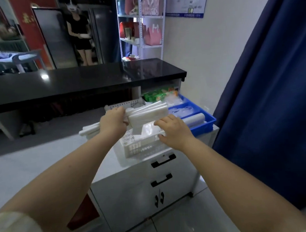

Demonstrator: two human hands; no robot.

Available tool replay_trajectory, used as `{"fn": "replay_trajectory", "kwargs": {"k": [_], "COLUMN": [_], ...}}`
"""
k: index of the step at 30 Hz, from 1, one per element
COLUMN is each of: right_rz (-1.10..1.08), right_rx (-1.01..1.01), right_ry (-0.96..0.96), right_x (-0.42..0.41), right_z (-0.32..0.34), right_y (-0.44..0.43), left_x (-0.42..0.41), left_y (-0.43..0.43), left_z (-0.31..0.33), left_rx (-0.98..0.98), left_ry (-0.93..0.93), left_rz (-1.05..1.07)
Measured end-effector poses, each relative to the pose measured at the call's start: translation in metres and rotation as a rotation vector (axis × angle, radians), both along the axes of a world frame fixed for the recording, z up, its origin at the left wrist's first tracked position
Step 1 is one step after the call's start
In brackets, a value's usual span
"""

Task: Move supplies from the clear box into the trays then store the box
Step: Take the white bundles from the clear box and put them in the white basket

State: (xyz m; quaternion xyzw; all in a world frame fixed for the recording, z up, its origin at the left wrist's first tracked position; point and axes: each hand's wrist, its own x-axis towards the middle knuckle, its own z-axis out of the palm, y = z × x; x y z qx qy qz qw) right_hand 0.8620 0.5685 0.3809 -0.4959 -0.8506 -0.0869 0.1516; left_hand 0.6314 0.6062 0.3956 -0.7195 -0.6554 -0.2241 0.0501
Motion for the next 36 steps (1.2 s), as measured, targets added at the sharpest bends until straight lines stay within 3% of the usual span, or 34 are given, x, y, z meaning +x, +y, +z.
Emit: {"fn": "replay_trajectory", "kwargs": {"k": [6, 13, 17, 20, 24, 28, 30, 36], "right_rz": [-0.1, -0.089, -0.094, -0.088, -0.074, -0.058, -0.069, -0.056], "right_rx": [-0.156, -0.53, -0.924, -1.223, -1.422, -1.568, -1.573, -1.279], "right_ry": [0.326, 0.982, 1.325, 1.411, 1.367, 1.313, 1.239, 0.754], "right_x": [-0.017, -0.047, -0.058, -0.06, -0.068, -0.092, -0.107, -0.115], "right_z": [0.008, -0.013, -0.03, -0.047, -0.07, -0.087, -0.097, -0.125], "right_y": [0.136, 0.232, 0.271, 0.286, 0.302, 0.309, 0.308, 0.309], "left_x": [-0.006, 0.014, 0.017, 0.016, 0.007, -0.008, -0.019, -0.045], "left_y": [0.111, 0.183, 0.202, 0.203, 0.201, 0.189, 0.181, 0.166], "left_z": [0.018, 0.002, -0.02, -0.041, -0.065, -0.072, -0.076, -0.09], "left_rx": [-0.073, -0.269, -0.397, -0.52, -0.557, -0.411, -0.32, -0.214], "left_ry": [-0.332, -0.95, -1.245, -1.399, -1.265, -0.763, -0.616, -0.646], "left_rz": [0.022, 0.088, 0.206, 0.301, 0.469, 0.672, 0.74, 0.819]}}
